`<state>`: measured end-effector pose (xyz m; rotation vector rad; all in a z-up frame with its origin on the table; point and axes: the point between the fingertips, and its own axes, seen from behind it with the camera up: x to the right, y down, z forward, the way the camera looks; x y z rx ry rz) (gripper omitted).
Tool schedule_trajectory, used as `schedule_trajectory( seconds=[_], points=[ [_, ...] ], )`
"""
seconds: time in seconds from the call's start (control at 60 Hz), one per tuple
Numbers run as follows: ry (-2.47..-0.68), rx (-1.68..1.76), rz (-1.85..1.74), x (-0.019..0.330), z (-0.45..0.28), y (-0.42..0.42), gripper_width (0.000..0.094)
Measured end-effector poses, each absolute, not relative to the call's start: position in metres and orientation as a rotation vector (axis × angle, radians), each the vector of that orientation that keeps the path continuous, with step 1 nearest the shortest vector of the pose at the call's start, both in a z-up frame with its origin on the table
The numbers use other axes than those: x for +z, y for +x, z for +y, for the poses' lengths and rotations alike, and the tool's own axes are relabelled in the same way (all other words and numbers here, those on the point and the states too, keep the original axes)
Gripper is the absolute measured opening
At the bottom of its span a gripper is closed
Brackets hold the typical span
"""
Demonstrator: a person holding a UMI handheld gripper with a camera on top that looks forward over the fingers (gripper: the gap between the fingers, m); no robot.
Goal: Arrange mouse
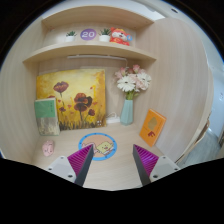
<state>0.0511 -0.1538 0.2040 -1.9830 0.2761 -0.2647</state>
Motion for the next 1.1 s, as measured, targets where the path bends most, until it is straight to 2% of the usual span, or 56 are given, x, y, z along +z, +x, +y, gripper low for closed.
schedule_trajectory(
  seconds=[0.083,0.3,0.433,0.783,1.1],
  points=[
    [-2.030,-0.230,0.245,0.176,-0.156,0.033,0.0793],
    [-2.220,-0.063,0.092,0.059,-0.165,-0.069,0.0776],
    [-2.287,0.058,-0.033,0.020,-0.159,-0.140,0.0790],
    [-2.275,0.206,-0.192,-0.005,-0.039,-0.248,0.0789],
    [-2.253,0.226,-0.172,-0.005,0.060,-0.275,0.0759]
  ],
)
